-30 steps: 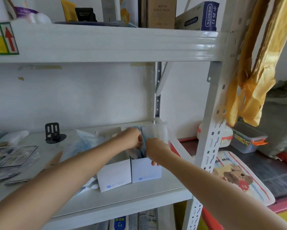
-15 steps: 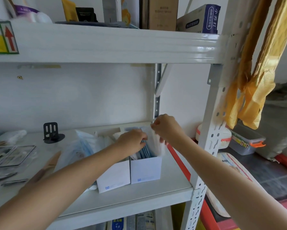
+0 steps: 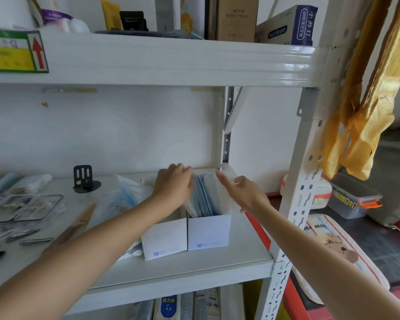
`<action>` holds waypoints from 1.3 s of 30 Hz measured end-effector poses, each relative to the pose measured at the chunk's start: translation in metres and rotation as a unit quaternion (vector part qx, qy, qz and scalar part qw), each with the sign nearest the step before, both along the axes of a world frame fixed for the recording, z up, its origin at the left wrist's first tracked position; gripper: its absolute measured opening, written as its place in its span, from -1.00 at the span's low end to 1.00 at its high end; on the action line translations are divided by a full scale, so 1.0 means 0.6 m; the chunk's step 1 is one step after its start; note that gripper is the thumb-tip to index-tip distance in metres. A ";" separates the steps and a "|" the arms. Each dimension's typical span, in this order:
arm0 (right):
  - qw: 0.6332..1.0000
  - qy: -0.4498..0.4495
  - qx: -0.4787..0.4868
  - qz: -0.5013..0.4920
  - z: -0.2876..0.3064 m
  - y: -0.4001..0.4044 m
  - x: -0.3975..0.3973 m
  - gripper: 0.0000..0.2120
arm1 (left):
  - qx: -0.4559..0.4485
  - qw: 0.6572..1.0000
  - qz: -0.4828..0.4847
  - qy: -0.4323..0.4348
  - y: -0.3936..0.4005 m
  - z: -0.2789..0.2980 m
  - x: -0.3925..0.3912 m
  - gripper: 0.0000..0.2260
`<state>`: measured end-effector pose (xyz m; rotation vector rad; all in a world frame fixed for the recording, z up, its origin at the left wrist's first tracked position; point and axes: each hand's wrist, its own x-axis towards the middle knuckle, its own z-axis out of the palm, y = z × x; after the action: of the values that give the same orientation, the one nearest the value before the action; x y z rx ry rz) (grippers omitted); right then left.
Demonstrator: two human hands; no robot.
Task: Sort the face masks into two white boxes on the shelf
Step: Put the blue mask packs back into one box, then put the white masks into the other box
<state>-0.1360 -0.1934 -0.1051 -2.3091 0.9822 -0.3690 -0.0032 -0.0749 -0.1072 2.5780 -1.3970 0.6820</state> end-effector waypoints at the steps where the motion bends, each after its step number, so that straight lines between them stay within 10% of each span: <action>1: 0.999 0.024 -0.024 0.003 -0.002 0.005 0.001 -0.09 | 0.009 0.999 0.044 0.019 0.004 0.006 0.003 -0.72; 7: 0.992 0.062 -0.109 0.034 -0.006 0.015 0.018 -0.69 | -0.046 0.919 0.089 0.382 0.005 0.024 0.012 -0.82; 16: 0.983 -0.166 -0.072 -0.028 0.072 -0.015 -0.025 -0.69 | -0.195 0.717 0.018 0.669 0.049 0.028 0.016 -0.67; 25: 0.941 -0.325 -0.081 0.050 0.041 0.056 -0.028 -0.67 | -0.479 0.505 -0.107 0.710 0.147 0.005 -0.031 -0.83; 32: 0.839 -0.198 -0.449 0.237 0.008 0.138 0.038 -0.52 | -0.504 0.489 -0.127 0.701 0.185 0.002 -0.053 -0.87; 39: 0.819 -0.169 -0.485 0.257 -0.001 0.235 0.061 -0.46 | -0.543 0.365 -0.133 0.745 0.229 -0.004 -0.046 -0.72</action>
<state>-0.0995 -0.0523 -0.1059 -3.0712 -0.1264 -1.2029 -0.0311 0.0623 -0.1094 0.8044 -0.2330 -0.6525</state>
